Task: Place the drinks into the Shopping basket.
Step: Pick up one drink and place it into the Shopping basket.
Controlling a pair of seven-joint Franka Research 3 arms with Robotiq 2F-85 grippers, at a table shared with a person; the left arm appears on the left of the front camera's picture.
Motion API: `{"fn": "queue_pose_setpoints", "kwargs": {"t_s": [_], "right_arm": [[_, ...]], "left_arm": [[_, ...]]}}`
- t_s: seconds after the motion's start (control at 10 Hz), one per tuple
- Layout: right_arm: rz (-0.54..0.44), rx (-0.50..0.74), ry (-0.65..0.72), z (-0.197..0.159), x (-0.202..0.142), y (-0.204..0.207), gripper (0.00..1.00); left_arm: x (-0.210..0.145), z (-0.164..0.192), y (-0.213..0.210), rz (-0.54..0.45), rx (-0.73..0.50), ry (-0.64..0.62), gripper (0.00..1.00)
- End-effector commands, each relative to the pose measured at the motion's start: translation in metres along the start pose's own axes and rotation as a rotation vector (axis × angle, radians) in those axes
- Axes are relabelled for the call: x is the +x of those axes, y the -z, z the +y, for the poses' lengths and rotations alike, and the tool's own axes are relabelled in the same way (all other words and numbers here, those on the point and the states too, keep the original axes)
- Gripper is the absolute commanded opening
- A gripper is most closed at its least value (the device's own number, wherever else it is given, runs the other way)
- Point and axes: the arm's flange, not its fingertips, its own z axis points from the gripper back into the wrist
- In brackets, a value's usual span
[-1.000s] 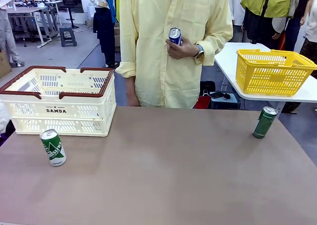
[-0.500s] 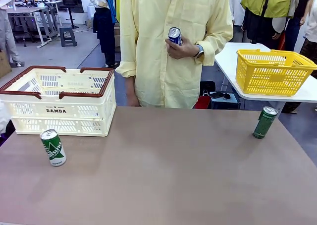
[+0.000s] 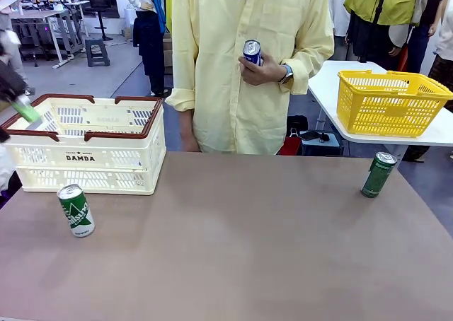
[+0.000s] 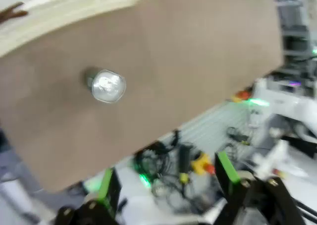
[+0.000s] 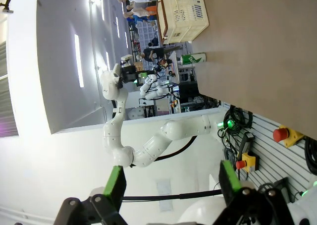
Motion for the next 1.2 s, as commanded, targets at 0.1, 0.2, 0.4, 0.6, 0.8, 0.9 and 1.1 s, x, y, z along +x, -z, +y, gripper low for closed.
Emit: {"fn": "queue_pose_setpoints", "kwargs": {"t_s": [0.1,0.2,0.4,0.6,0.8,0.9,1.1], "right_arm": [[0.002,0.002,-0.007,0.002,0.000,-0.001,1.00],[0.002,0.002,-0.007,0.002,0.000,-0.001,1.00],[0.002,0.002,-0.007,0.002,0.000,-0.001,1.00],[0.002,0.002,-0.007,0.002,0.000,-0.001,1.00],[0.002,0.002,-0.007,0.002,0.000,-0.001,1.00],[0.002,0.002,-0.007,0.002,0.000,-0.001,1.00],[0.002,0.002,-0.007,0.002,0.000,-0.001,1.00]], "left_arm": [[-0.012,0.001,0.057,-0.045,0.219,-0.030,1.00],[-0.015,-0.010,0.059,-0.169,0.190,-0.013,1.00],[-0.001,-0.003,0.050,-0.013,0.179,0.011,1.00],[-0.005,-0.006,0.059,-0.059,0.184,0.021,1.00],[-0.023,-0.010,0.102,-0.137,0.273,0.023,1.00],[-0.025,-0.008,0.118,-0.180,0.288,-0.012,1.00],[-0.022,-0.006,0.143,-0.174,0.381,-0.052,1.00]]}}
